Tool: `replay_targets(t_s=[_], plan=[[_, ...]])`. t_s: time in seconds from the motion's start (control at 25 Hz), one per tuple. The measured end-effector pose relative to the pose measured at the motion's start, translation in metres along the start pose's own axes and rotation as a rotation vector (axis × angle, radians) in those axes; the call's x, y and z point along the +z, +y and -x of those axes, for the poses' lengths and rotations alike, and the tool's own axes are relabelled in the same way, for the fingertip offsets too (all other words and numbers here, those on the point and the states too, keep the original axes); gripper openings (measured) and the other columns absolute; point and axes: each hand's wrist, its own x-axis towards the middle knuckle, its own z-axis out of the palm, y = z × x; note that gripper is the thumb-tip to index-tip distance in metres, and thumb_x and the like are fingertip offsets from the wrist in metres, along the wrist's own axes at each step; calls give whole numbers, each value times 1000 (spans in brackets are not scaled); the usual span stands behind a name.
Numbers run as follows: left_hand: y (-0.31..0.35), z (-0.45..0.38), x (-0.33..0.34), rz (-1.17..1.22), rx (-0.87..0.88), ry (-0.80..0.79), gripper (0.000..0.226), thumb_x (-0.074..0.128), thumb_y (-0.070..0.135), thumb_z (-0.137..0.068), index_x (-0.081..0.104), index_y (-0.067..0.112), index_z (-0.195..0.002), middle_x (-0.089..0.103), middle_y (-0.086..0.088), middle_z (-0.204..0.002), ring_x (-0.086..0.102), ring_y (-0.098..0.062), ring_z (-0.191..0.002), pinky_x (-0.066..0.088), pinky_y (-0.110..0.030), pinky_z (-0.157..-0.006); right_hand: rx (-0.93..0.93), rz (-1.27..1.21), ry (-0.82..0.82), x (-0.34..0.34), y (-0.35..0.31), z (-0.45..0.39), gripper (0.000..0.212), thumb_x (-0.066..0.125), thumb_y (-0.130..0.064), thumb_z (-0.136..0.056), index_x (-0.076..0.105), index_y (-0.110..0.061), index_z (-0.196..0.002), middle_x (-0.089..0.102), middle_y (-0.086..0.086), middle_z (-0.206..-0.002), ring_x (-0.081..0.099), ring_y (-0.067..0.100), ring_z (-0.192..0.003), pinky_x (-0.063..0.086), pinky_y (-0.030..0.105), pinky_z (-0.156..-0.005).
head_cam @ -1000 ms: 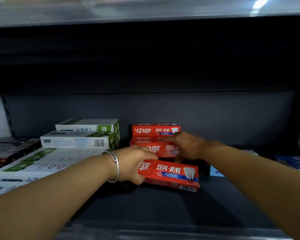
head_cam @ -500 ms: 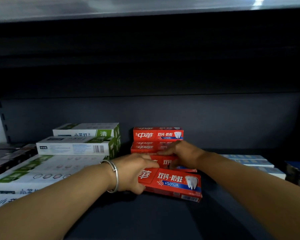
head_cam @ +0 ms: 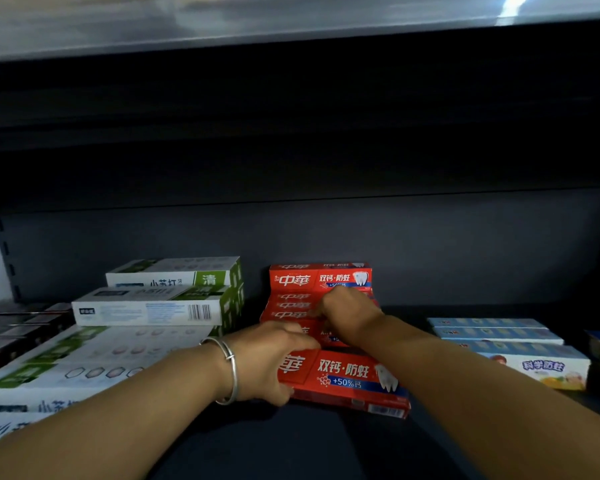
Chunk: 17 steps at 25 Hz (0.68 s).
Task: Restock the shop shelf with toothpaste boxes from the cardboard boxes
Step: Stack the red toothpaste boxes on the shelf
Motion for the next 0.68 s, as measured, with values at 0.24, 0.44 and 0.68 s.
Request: replay_targets(t_s=[0.24,0.44,0.68], plan=[[-1,0,1,1,-6,-3,62,70,25,-75,46,27,-132,49,10,-123,49,-7,-112,42,-18,-97,8,-13,-31,-1,-3,0,38,45,-21,-99,50,-11,-135,49,12,-139,49,28,-126,37,37,-110],[0,5,3,23,-35,9,61,70,23,-75,47,27,-131,49,9,-124,49,-7,-112,42,-20,-99,4,9,-76,-8,-8,7,40,48,-17,-98,47,-13,-137,48,12,-139,48,27,-127,37,37,-110],[1,9,2,-62,-105,43,68,68,23,-76,40,25,-138,46,6,-129,46,-10,-118,38,-17,-101,-12,-336,-241,-28,-16,39,31,42,-27,-100,59,-17,-123,58,1,-130,56,19,-116,45,30,-99]])
